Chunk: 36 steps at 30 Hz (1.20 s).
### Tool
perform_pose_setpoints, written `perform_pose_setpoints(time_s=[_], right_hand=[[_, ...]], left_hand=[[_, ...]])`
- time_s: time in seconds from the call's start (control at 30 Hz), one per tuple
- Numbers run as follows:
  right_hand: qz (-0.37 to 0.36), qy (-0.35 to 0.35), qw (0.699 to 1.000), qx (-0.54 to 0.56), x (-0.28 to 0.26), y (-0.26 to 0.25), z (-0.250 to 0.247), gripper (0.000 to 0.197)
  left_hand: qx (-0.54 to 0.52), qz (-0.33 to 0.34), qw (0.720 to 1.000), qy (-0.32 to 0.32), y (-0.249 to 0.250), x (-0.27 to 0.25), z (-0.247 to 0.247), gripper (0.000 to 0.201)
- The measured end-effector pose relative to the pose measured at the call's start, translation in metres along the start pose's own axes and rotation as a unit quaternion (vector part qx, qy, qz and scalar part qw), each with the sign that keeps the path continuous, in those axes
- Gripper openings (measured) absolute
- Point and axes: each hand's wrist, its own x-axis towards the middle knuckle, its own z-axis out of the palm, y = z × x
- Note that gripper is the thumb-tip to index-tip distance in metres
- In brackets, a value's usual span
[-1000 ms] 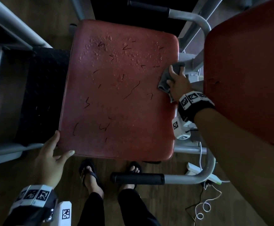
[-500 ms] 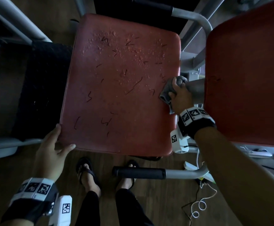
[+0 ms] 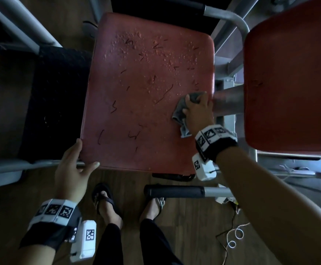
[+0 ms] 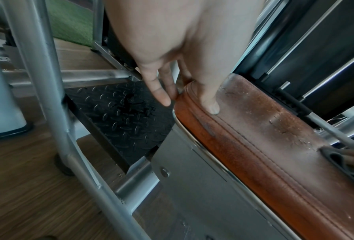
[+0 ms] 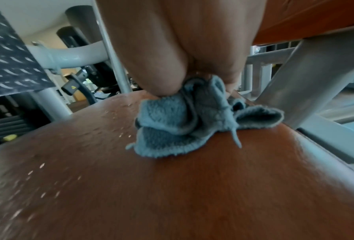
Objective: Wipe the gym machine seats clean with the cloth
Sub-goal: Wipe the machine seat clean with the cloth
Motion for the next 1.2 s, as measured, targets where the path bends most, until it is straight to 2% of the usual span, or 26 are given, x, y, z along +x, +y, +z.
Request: perform_pose_setpoints(time_s=[0.07, 0.23, 0.37, 0.5, 0.6, 0.7, 0.8, 0.87, 1.0, 1.2], right_hand=[[0.001, -0.011, 1.0, 0.007, 0.002, 0.0, 0.003, 0.063], [-0.005, 0.028, 0.998, 0.064, -0.039, -0.011, 0.013, 0.051], [-0.023, 0.024, 0.998, 0.048, -0.018, -0.008, -0.001, 0.053], [0.017, 0.018, 0.999, 0.042, -0.017, -0.017, -0.003, 0.052], [-0.022, 0.051, 0.998, 0.022, -0.039, -0.02, 0.008, 0.054], [-0.048, 0.054, 0.997, 0.022, -0.047, -0.017, 0.015, 0.059], [-0.013, 0.054, 0.998, 0.021, -0.033, -0.013, 0.013, 0.059], [0.034, 0.051, 0.998, 0.018, 0.002, -0.001, 0.015, 0.059], [0.05, -0.033, 0.997, -0.051, 0.061, 0.019, 0.014, 0.065], [0.085, 0.04, 0.996, 0.003, 0.004, 0.014, 0.012, 0.058]], left_hand=[[-0.01, -0.006, 1.0, 0.0, 0.0, 0.0, 0.0, 0.079], [-0.022, -0.013, 1.0, -0.011, 0.001, -0.003, 0.0, 0.079], [-0.006, 0.005, 1.0, -0.009, -0.004, 0.001, -0.002, 0.081], [-0.003, 0.018, 1.0, -0.008, -0.008, 0.0, -0.002, 0.081], [-0.004, 0.015, 1.0, -0.008, -0.01, 0.001, -0.002, 0.081], [-0.006, -0.003, 1.0, -0.014, -0.013, 0.002, -0.002, 0.082], [-0.013, 0.007, 1.0, -0.007, -0.015, 0.003, -0.001, 0.083], [-0.022, 0.008, 1.0, 0.002, -0.015, 0.004, 0.001, 0.083], [-0.029, 0.014, 0.999, 0.011, -0.014, 0.002, 0.003, 0.082], [-0.027, 0.022, 0.999, 0.004, -0.019, 0.004, 0.003, 0.083]])
